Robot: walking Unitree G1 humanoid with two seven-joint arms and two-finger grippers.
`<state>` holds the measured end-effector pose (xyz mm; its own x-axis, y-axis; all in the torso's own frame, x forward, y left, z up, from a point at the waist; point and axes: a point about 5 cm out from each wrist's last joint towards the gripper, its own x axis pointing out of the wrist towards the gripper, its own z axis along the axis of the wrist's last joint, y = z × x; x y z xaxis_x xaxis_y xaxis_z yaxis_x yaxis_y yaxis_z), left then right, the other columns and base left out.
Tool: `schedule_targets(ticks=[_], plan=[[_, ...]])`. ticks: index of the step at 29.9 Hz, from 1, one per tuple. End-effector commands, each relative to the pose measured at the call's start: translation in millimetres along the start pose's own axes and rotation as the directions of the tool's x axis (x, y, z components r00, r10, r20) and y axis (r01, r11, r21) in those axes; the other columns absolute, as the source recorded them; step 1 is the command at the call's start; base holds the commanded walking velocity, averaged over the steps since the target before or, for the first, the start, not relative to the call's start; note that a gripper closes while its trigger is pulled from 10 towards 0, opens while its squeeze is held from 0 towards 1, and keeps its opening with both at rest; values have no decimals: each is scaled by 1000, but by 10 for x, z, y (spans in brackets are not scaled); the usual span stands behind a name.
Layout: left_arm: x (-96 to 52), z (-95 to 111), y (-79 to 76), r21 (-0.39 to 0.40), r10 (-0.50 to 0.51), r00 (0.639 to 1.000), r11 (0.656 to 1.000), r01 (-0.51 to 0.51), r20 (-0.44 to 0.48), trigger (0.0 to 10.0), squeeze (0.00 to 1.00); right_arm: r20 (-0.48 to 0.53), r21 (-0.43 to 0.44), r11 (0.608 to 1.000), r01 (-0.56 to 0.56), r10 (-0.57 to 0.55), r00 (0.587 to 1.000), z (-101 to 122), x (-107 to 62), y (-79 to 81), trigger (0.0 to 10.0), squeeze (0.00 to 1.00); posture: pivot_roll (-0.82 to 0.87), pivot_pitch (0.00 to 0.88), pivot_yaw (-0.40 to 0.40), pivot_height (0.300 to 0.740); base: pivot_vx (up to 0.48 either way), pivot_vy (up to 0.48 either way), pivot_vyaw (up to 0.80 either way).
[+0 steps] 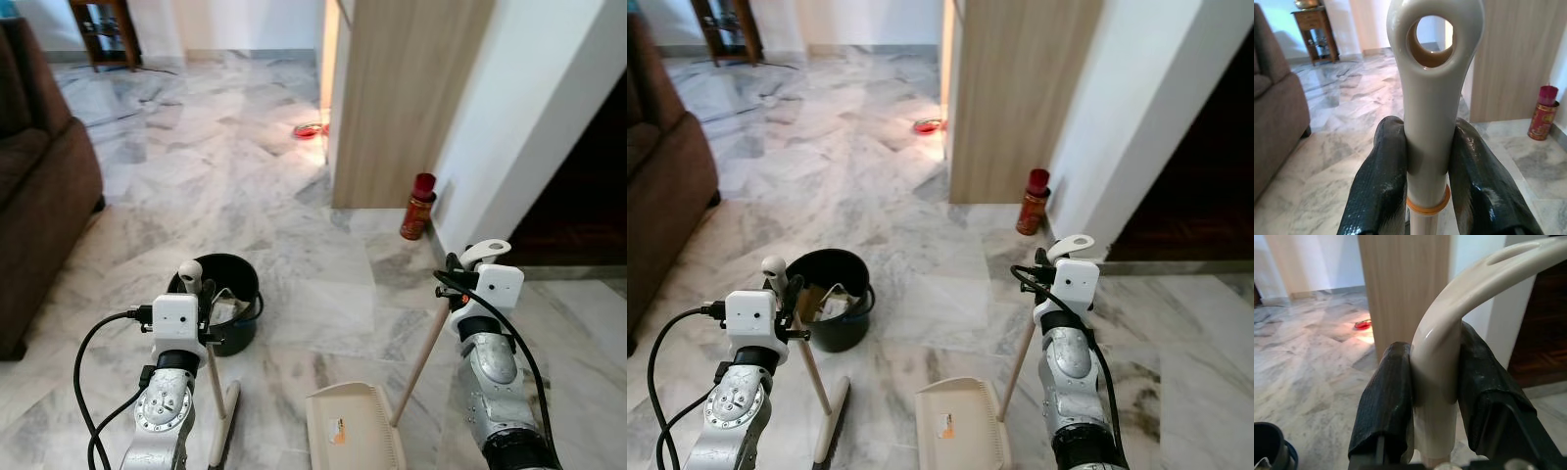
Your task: Sweep floor
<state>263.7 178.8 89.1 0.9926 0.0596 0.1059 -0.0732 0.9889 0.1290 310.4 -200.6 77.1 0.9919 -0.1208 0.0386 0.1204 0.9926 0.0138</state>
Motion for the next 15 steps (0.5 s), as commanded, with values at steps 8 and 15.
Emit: schedule_targets(ticks=[8,15], plan=[[47,63,40,29,4,999,1000,-5,31,10000,0,34,-9,1000,-13,13,999,90,61,39,10000,0,-20,0,-18,740,0,-283,-800],[40,64,54,39,2,999,999,-4,32,10000,0,30,-10,1000,-11,12,999,81,54,21,10000,0,-19,0,-15,740,0,-48,-800]])
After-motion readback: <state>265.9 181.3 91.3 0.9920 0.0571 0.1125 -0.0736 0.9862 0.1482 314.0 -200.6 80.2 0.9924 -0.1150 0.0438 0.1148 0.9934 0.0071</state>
